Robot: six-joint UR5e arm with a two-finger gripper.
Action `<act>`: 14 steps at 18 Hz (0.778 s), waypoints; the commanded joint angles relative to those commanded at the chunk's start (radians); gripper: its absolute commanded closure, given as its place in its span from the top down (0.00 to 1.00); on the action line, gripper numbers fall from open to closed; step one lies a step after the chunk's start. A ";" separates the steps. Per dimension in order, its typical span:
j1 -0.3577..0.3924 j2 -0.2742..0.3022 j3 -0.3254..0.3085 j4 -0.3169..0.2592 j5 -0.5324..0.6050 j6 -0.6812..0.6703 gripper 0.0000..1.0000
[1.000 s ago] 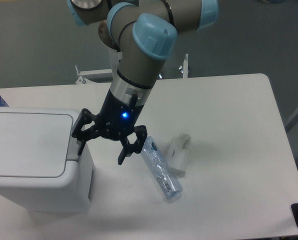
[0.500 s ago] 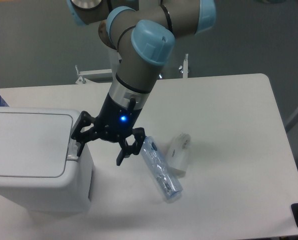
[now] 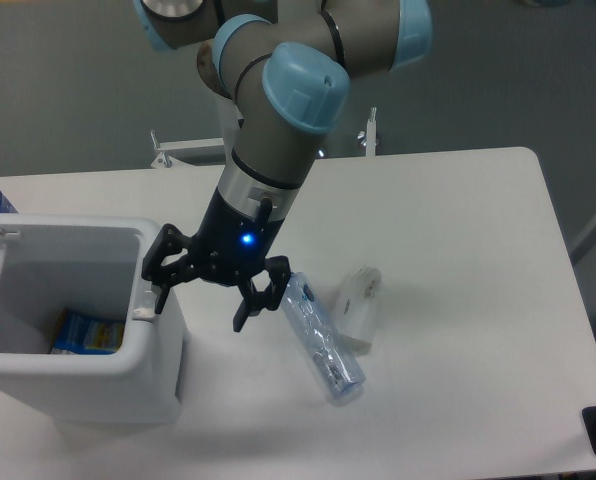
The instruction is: Open the trash can
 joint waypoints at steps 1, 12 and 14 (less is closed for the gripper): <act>0.003 0.000 0.002 0.000 0.000 0.000 1.00; 0.198 -0.060 0.028 0.141 0.011 0.086 1.00; 0.259 -0.087 0.025 0.147 0.034 0.191 1.00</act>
